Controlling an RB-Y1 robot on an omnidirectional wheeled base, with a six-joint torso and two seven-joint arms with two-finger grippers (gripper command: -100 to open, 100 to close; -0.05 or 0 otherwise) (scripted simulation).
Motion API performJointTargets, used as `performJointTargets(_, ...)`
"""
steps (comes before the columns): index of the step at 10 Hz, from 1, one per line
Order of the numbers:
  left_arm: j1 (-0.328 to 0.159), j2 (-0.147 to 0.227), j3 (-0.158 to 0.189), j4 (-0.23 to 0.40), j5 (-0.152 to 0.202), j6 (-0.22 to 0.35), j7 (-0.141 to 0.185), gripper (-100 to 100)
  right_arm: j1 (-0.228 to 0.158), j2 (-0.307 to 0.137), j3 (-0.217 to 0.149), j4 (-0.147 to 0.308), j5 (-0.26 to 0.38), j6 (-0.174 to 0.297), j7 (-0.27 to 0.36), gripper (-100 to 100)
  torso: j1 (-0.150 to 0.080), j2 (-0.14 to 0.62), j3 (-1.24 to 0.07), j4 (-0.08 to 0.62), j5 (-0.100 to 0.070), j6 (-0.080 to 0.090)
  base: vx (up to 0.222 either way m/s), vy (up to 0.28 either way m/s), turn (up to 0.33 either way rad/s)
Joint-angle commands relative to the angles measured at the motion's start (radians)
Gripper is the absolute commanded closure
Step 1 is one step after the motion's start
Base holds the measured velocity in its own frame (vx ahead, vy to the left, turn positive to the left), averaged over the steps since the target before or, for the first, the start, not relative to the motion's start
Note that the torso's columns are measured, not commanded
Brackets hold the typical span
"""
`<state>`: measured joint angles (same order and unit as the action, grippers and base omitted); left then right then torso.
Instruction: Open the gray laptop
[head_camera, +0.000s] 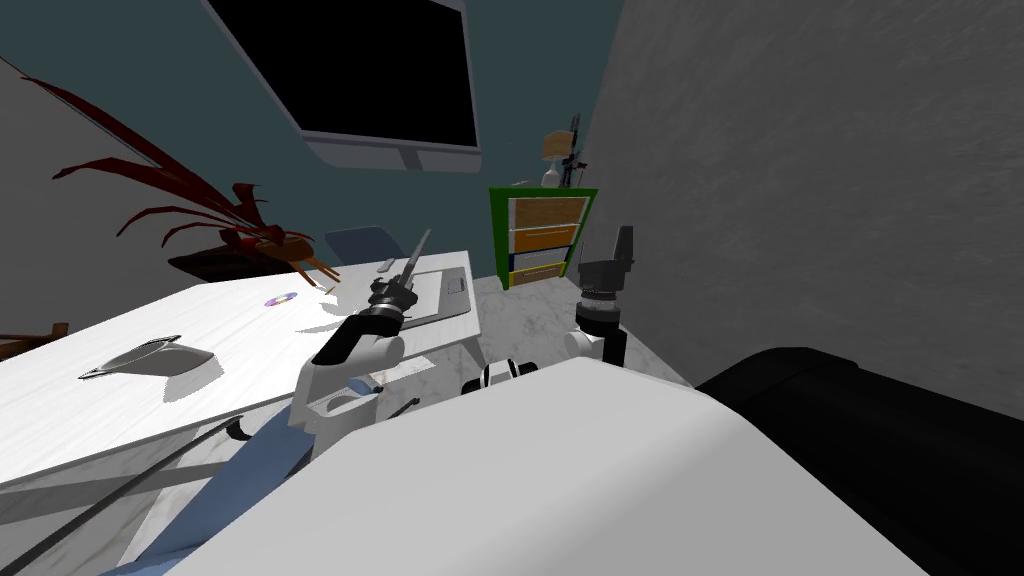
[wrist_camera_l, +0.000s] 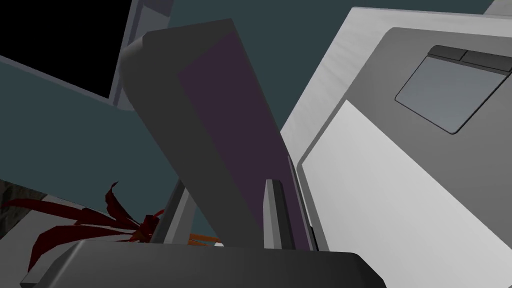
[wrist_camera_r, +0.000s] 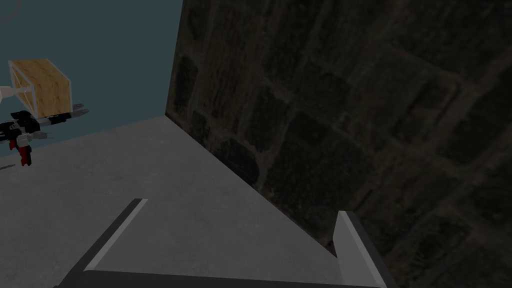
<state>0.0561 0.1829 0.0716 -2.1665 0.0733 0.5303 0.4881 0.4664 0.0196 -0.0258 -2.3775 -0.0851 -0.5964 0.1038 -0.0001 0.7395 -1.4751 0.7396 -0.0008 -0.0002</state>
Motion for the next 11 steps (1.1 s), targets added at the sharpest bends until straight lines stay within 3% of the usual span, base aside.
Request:
performJointTargets(1,0.003,0.023,-0.015,0.058,-0.04,-0.063,-0.059,100,0.0,0.0,0.0,0.0,0.0,0.0,0.0,0,0.0,0.001,0.0,0.0,0.0,0.0,-0.036,-0.091,-0.041)
performJointTargets(3,0.006,0.041,-0.027,0.103,-0.07,-0.108,-0.102,100,0.0,0.0,0.0,0.0,0.0,0.0,0.0,0,-0.001,0.0,0.0,0.0,0.0,0.0,-0.017,-0.094,-0.035)
performJointTargets(4,0.002,0.036,-0.023,0.094,-0.06,-0.089,-0.085,100,0.0,0.0,0.0,0.0,0.0,0.0,0.0,0,-0.001,-0.001,0.0,0.0,0.0,0.0,-0.006,-0.04,-0.006)
performJointTargets(6,-0.006,0.041,-0.028,0.167,-0.095,-0.158,-0.136,100,0.0,0.0,0.0,0.0,0.0,0.0,0.0,0,0.001,0.0,0.0,-0.001,0.001,0.0,-0.007,-0.055,0.001)
performJointTargets(7,-0.006,0.041,-0.028,0.178,-0.095,-0.161,-0.136,100,0.0,0.0,0.0,0.0,0.0,0.0,0.0,0,-0.001,-0.001,0.0,-0.001,0.0,0.0,-0.012,-0.055,0.004)
performJointTargets(9,-0.015,0.045,-0.033,0.246,-0.129,-0.226,-0.182,100,0.0,0.0,0.0,0.0,0.0,0.0,0.0,0,0.0,0.0,0.0,-0.001,0.001,0.0,-0.02,-0.055,0.0)
performJointTargets(10,-0.004,0.052,-0.032,0.179,-0.118,-0.159,-0.156,-100,0.0,0.0,0.0,0.0,0.0,0.0,0.0,0,-0.001,0.0,0.0,-0.001,0.0,0.0,0.007,-0.029,-0.01)
performJointTargets(11,-0.004,0.052,-0.032,0.179,-0.118,-0.159,-0.156,-100,0.0,0.0,0.0,0.0,0.0,0.0,0.0,0,0.001,-0.001,-0.001,-0.001,0.0,0.0,0.024,0.008,-0.007)
